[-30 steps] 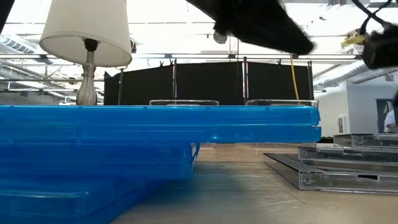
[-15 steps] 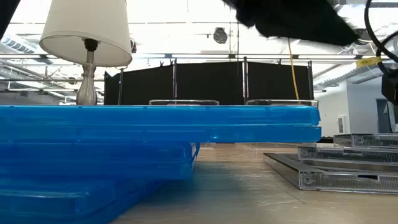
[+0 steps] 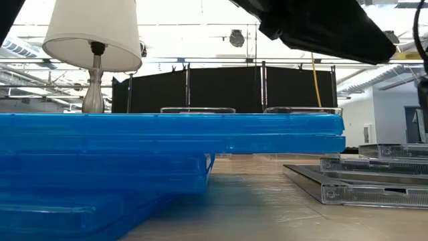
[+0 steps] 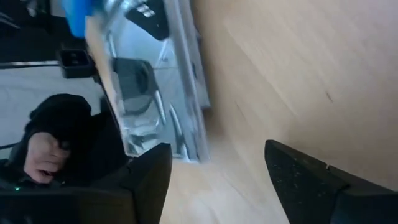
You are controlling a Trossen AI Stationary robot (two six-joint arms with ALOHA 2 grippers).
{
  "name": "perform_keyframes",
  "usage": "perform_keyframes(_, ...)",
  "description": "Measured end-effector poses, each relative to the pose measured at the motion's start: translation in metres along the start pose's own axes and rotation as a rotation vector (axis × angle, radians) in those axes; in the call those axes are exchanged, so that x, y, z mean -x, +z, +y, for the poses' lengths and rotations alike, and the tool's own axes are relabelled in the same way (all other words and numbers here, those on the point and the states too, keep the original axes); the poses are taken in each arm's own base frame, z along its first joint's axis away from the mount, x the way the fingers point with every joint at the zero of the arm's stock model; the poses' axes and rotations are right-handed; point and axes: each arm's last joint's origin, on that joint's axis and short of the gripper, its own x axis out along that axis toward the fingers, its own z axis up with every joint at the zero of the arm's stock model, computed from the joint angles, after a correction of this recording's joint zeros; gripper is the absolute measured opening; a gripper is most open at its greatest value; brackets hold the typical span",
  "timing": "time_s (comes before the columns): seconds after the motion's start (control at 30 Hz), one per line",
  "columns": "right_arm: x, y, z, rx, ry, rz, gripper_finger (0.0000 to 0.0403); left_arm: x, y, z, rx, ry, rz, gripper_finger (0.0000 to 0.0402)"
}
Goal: Pick & place jewel cases by type
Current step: Put the right black CD case into the right transparent bin
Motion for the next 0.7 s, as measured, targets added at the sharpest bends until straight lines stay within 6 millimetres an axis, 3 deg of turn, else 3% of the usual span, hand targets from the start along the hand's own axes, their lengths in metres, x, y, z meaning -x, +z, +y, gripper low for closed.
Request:
perform_keyframes(0.5, -0.012, -0.016, 0.001, -0.004, 0.015, -0.050, 0.0226, -0.001, -0.002, 0.014, 0.030, 0.023, -0.013, 0.0046)
perform_keyframes(0.7, -0.017, -0.021, 0.000, 0.005, 0.011, -0.056, 0.0226, -0.008, -0.008, 0.005, 0.022, -0.028, 0.012, 0.0046)
